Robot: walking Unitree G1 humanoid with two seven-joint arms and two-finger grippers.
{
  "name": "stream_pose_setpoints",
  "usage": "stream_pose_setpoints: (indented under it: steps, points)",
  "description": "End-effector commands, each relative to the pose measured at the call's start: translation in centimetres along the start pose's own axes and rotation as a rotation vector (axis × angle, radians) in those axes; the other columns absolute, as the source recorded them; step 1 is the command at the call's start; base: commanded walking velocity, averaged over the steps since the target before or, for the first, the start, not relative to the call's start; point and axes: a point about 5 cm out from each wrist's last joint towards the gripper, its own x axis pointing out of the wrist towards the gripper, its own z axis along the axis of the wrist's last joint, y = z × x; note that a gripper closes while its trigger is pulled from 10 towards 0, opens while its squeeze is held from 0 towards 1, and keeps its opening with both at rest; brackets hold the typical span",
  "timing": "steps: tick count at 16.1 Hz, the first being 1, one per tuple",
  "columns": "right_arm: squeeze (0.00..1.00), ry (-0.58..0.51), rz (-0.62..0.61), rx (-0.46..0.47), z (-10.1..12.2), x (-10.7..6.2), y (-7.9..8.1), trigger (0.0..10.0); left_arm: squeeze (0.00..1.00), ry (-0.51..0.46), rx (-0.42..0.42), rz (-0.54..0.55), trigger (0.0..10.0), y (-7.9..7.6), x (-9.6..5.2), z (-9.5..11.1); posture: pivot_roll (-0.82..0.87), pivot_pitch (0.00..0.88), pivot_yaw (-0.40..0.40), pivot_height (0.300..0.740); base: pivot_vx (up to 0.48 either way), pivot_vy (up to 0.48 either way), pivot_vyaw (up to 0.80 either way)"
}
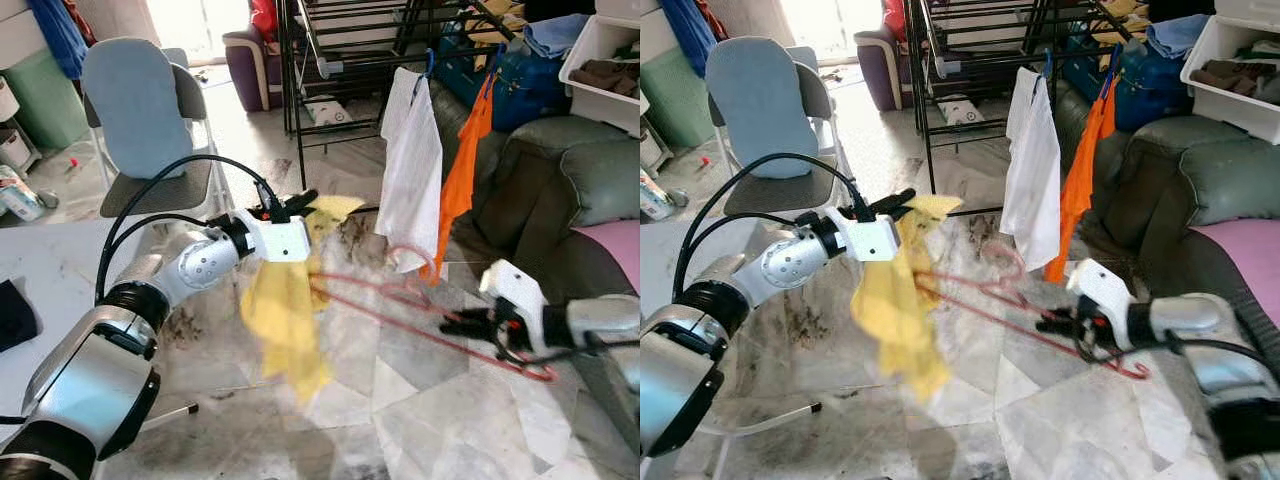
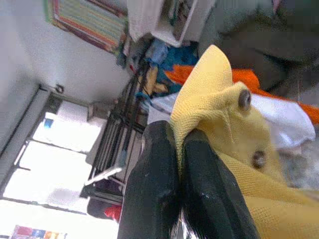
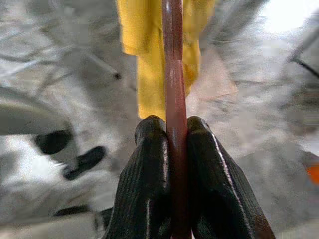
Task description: Hang hanger
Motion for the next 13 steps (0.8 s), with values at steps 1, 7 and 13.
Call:
stream_pose_setpoints:
  steps: [1, 7, 13]
  points:
    - [0.0, 0.01, -0.078, -0.026, 0.1, 0.4, -0.7, 10.0, 0.0, -0.104, 0.002, 0.062, 10.0, 2.2, 1.1, 1.6, -0.12, 0.0, 0.076, 0.74, 0.0, 0.0, 0.0]
    - [0.0, 0.008, -0.348, 0.027, -1.0, 0.7, -3.0, 10.0, 0.0, -0.152, -0.056, 0.11, 10.0, 2.8, 1.0, 2.1, -0.12, 0.0, 0.075, 0.74, 0.0, 0.0, 0.0]
    - [0.0, -0.081, -0.12, -0.008, 0.4, 1.5, -0.9, 10.0, 0.0, -0.073, -0.161, 0.114, 10.0, 0.1, 0.3, 1.1, -0.12, 0.0, 0.067, 0.74, 0.0, 0.0, 0.0]
